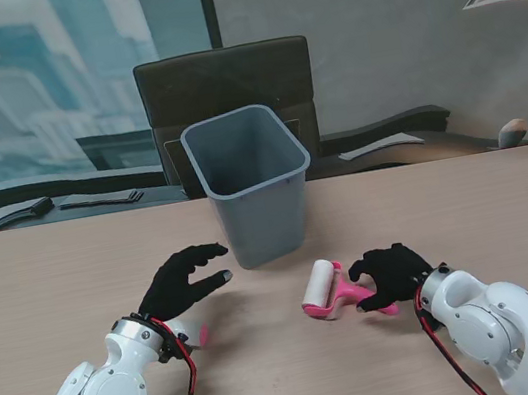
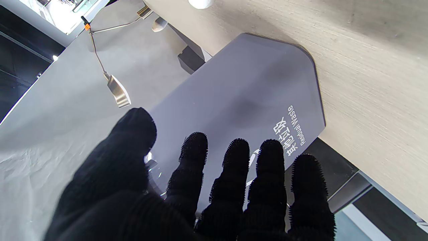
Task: Replace a lint-roller refill
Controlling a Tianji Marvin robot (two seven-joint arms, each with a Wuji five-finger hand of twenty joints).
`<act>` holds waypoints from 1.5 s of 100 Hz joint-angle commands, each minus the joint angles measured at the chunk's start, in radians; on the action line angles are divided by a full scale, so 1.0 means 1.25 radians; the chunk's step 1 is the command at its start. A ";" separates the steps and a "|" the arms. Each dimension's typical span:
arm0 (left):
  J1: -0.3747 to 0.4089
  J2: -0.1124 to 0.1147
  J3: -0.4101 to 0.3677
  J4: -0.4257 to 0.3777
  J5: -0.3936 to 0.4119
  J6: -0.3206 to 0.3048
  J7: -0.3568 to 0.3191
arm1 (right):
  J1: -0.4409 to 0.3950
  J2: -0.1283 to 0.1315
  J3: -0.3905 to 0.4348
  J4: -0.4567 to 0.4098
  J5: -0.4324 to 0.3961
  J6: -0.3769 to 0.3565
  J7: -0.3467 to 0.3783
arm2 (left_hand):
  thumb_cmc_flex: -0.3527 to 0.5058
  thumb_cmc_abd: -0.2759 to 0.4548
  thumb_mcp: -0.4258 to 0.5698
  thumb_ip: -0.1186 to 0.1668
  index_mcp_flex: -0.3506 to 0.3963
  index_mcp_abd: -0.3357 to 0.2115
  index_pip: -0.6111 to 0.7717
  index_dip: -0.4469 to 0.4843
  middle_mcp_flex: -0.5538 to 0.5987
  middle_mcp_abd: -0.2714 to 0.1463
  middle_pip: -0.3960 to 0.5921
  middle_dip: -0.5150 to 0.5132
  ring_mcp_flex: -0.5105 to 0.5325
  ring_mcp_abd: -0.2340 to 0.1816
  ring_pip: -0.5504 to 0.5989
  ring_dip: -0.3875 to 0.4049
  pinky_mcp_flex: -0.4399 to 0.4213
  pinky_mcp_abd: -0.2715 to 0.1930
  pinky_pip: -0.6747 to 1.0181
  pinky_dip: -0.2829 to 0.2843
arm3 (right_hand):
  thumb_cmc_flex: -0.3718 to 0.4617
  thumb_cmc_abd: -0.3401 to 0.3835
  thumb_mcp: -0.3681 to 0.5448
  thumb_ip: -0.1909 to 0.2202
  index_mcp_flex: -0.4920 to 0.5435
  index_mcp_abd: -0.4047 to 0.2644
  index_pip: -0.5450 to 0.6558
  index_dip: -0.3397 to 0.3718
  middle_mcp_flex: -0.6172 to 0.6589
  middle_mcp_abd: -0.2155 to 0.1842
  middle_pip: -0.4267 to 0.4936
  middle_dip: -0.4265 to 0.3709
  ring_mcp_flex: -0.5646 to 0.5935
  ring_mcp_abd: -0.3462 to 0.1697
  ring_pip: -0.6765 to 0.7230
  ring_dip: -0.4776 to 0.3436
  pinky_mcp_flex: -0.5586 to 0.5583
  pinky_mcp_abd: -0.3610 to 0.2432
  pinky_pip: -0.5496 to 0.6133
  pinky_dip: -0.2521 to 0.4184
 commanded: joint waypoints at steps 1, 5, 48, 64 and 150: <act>0.001 -0.002 0.001 -0.002 0.000 0.001 -0.013 | 0.013 -0.002 -0.013 0.018 -0.006 0.000 0.002 | 0.007 0.031 -0.018 0.003 0.010 -0.004 0.012 0.011 0.009 -0.007 0.000 0.004 0.009 -0.002 0.019 0.012 -0.004 -0.003 0.015 0.016 | -0.021 -0.035 0.050 0.025 -0.030 0.004 0.006 0.002 -0.028 -0.010 0.014 0.002 -0.014 -0.010 -0.008 -0.002 -0.002 -0.002 -0.004 -0.003; 0.001 -0.002 0.001 -0.001 0.000 0.001 -0.013 | 0.025 -0.002 -0.024 0.033 -0.004 0.001 -0.003 | 0.010 0.029 -0.018 0.004 0.010 -0.004 0.011 0.011 0.010 -0.006 0.000 0.004 0.009 -0.003 0.019 0.013 -0.004 -0.003 0.015 0.016 | -0.017 -0.036 0.066 0.024 -0.027 0.002 0.012 0.005 -0.025 -0.010 0.017 0.003 -0.008 -0.010 -0.004 -0.001 0.001 -0.003 -0.002 -0.002; 0.000 -0.002 0.003 0.000 0.000 -0.002 -0.014 | 0.113 -0.019 -0.126 0.150 0.068 0.017 -0.094 | 0.011 0.034 -0.027 0.007 0.010 -0.004 0.011 0.011 0.009 -0.007 -0.001 0.005 0.009 -0.002 0.019 0.013 -0.004 -0.004 0.015 0.017 | 0.324 -0.194 0.559 -0.085 0.279 -0.135 0.324 0.082 0.393 -0.022 0.205 0.123 0.369 -0.053 0.373 0.027 0.300 -0.044 0.346 -0.155; 0.000 -0.002 0.004 -0.001 -0.003 -0.002 -0.016 | 0.131 -0.024 -0.145 0.174 0.094 0.012 -0.110 | 0.013 0.035 -0.029 0.008 0.010 -0.003 0.010 0.010 0.010 -0.005 -0.001 0.005 0.009 -0.002 0.019 0.013 -0.005 -0.003 0.015 0.017 | 0.329 -0.281 0.697 -0.062 0.442 -0.205 0.434 0.155 0.457 -0.031 0.276 0.186 0.447 -0.062 0.532 0.083 0.379 -0.013 0.468 -0.250; -0.037 0.000 0.068 -0.024 -0.281 0.142 -0.174 | 0.058 -0.080 -0.049 0.051 0.060 -0.203 -0.476 | -0.039 0.043 -0.116 -0.018 -0.025 0.090 -0.108 -0.042 -0.039 0.023 -0.046 -0.014 -0.026 0.013 -0.020 -0.001 -0.024 0.006 -0.022 0.011 | 0.333 -0.303 0.732 0.081 0.512 -0.247 0.515 0.331 0.495 -0.047 0.308 0.344 0.476 -0.129 0.712 0.199 0.402 -0.104 0.477 -0.097</act>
